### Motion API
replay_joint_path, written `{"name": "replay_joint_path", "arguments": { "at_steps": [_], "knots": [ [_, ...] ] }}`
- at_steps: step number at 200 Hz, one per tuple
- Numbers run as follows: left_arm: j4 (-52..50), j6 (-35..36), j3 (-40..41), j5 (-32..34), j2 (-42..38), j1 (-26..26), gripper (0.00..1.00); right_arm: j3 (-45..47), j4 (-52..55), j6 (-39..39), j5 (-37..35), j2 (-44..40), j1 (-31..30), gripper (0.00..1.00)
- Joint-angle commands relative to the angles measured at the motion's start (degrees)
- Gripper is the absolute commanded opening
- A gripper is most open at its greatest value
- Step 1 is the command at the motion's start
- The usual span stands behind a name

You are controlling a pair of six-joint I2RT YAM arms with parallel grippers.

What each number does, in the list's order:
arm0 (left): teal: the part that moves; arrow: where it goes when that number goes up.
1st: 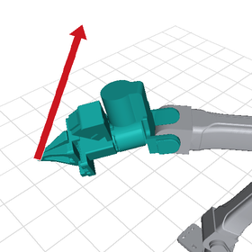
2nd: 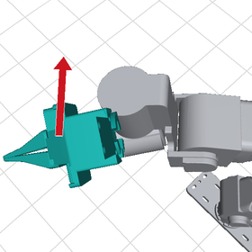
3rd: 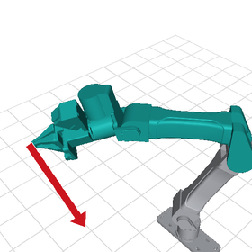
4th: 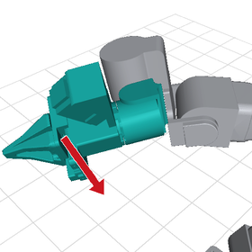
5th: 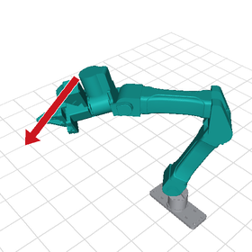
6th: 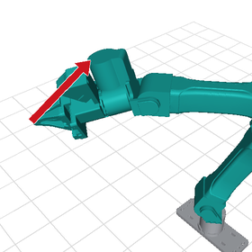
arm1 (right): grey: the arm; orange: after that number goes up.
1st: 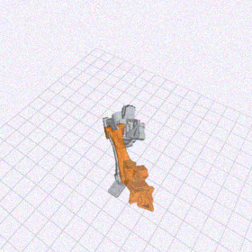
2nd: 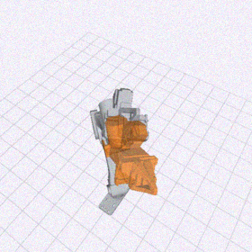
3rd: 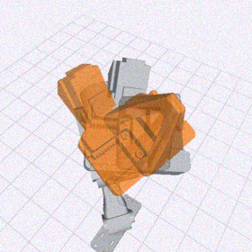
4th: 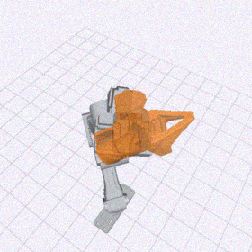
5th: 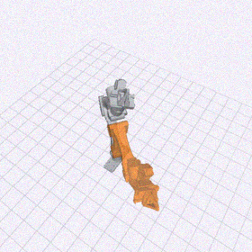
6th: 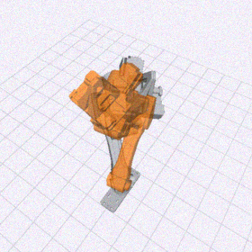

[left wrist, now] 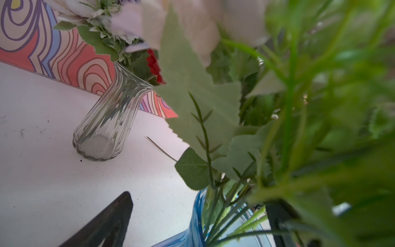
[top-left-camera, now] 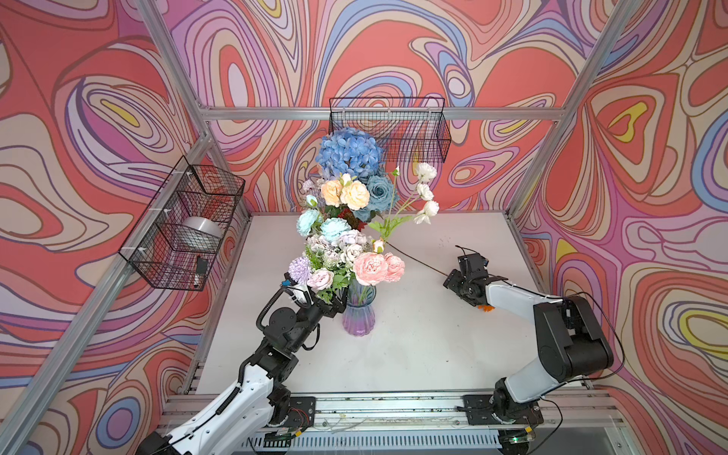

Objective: Arrange flowers in a vase
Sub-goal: Move the flower to the middle-right of the table.

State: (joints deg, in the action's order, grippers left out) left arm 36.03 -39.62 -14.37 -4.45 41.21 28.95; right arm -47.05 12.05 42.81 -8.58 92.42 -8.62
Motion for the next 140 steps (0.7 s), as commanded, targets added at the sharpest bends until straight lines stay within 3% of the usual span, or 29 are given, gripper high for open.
{"name": "replay_joint_path", "arguments": {
  "at_steps": [1, 34, 97, 122, 140],
  "knots": [
    [1.2, 0.4, -1.2, 0.2, 0.2, 0.3, 1.0, -4.4, -3.2, -3.6, 0.8, 4.1, 2.8, 0.8],
    [1.9, 0.0, -1.5, -0.1, 0.6, 0.2, 1.0, -11.8, -3.1, -7.1, 1.5, 8.7, 5.1, 0.8],
    [1.9, -0.1, -1.3, -0.1, 0.6, 0.2, 1.0, -20.4, -2.1, -4.2, 1.3, 18.0, 5.5, 0.79],
    [1.5, 0.1, -1.4, 0.0, 0.4, 0.2, 1.0, -20.0, -7.0, -3.8, 5.9, 18.9, 5.3, 0.7],
    [1.5, 0.2, -1.4, 0.1, 0.7, 0.2, 1.0, -20.5, -9.8, -4.9, 8.5, 19.3, 4.9, 0.56]
  ]
}}
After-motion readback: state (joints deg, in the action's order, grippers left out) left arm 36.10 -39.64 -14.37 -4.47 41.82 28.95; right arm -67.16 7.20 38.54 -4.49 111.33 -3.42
